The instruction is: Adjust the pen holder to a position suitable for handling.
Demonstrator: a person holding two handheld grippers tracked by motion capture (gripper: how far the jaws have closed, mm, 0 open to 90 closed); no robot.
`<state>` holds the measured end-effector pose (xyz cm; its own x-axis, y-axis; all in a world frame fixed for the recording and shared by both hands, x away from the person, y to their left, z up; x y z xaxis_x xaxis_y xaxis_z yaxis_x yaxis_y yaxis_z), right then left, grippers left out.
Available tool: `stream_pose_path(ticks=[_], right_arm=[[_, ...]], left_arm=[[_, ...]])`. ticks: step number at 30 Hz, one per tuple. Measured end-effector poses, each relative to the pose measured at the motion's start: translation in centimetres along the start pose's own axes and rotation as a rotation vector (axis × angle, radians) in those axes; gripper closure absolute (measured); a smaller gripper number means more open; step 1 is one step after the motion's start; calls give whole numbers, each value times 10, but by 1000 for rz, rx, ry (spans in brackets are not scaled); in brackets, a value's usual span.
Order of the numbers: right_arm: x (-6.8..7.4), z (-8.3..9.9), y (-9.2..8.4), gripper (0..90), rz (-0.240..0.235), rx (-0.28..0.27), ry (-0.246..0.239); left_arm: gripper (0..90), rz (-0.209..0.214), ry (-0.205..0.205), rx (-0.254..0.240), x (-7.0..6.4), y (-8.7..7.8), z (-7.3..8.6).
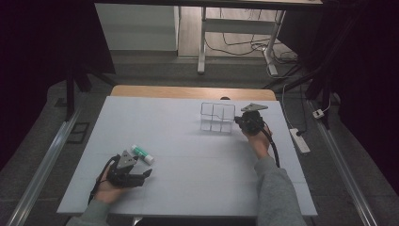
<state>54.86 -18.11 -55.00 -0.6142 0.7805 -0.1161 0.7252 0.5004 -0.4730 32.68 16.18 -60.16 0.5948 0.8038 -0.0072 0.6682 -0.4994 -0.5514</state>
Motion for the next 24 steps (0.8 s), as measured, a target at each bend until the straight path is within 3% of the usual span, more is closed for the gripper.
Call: stream_pose_path(ticks=[1,2,4,9,17,24], right_arm=[[1,-1,1,894,1,1,-1],[1,-1,1,894,1,1,-1],[4,-3,5,893,4,8,-7],[9,-7,12,893,1,9,-8],[14,-11,20,893,3,16,24],[19,-16,27,893,1,20,20]], left_arm=[[260,17,-30,-29,-1,-2,-4],[264,17,-30,-29,-1,-2,-4],[262,-17,10,-16,-1,-4,-5],[262,-20,35,-3,-4,-2,-4],[262,-36,40,19,0,0,1],[262,-37,29,30,3,2,5]])
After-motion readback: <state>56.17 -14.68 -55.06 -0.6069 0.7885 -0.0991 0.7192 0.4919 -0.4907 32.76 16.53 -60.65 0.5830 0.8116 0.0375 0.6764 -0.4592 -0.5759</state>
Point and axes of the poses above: each handheld gripper's, and its own axes: y roughly forward along the jaws, z roughly out of its underside, x roughly to its left, the point moved 10 cm from there along y, roughly forward along the jaws, and after that the axes turned 9 degrees about -x, right-handed, at the moved point
